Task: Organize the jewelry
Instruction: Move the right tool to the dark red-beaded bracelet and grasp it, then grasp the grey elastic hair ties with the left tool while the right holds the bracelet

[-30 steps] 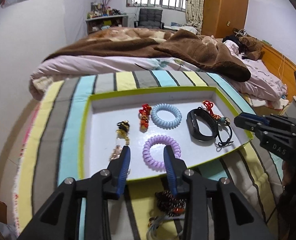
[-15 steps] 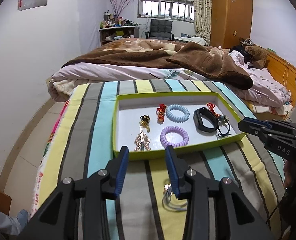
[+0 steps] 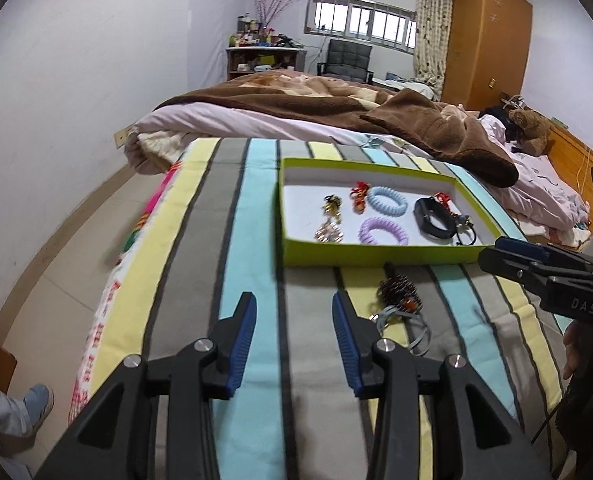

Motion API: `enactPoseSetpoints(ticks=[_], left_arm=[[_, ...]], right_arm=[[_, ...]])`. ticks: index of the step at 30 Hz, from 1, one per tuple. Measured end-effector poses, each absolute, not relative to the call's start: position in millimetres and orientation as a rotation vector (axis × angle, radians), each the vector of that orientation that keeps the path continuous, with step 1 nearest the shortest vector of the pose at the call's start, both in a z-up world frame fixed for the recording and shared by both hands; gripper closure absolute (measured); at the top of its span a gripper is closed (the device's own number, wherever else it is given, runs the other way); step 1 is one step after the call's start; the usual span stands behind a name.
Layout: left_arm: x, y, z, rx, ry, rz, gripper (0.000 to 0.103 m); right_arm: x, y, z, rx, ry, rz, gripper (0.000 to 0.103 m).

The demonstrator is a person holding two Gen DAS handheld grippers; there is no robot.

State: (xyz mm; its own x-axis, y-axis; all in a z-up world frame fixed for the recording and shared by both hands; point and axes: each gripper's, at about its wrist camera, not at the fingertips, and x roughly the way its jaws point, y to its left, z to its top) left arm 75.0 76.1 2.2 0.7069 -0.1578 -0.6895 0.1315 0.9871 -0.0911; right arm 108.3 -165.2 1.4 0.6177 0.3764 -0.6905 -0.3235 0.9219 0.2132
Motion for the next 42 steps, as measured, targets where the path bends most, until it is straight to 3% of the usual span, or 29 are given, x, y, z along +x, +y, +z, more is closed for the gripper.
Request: enactPoseSetpoints(ticks=[20, 28, 42], left_arm=[[55.7, 102.5, -13.5, -0.103, 0.792, -0.167, 0.061], [54.0, 103.8, -16.6, -0.118, 0.799, -0.18, 0.061], [56.6, 90.9, -16.2, -0.118, 0.814, -0.219, 0.06]], right_arm=[[131.7, -92.9, -36.6, -0.014, 0.919, 0.463, 0.043], [137.8, -84.9, -45.0, -0.044, 0.943, 0.457, 0.065], [129.3, -94.4, -36.7, -0.019, 0.902, 0.461, 0.081]])
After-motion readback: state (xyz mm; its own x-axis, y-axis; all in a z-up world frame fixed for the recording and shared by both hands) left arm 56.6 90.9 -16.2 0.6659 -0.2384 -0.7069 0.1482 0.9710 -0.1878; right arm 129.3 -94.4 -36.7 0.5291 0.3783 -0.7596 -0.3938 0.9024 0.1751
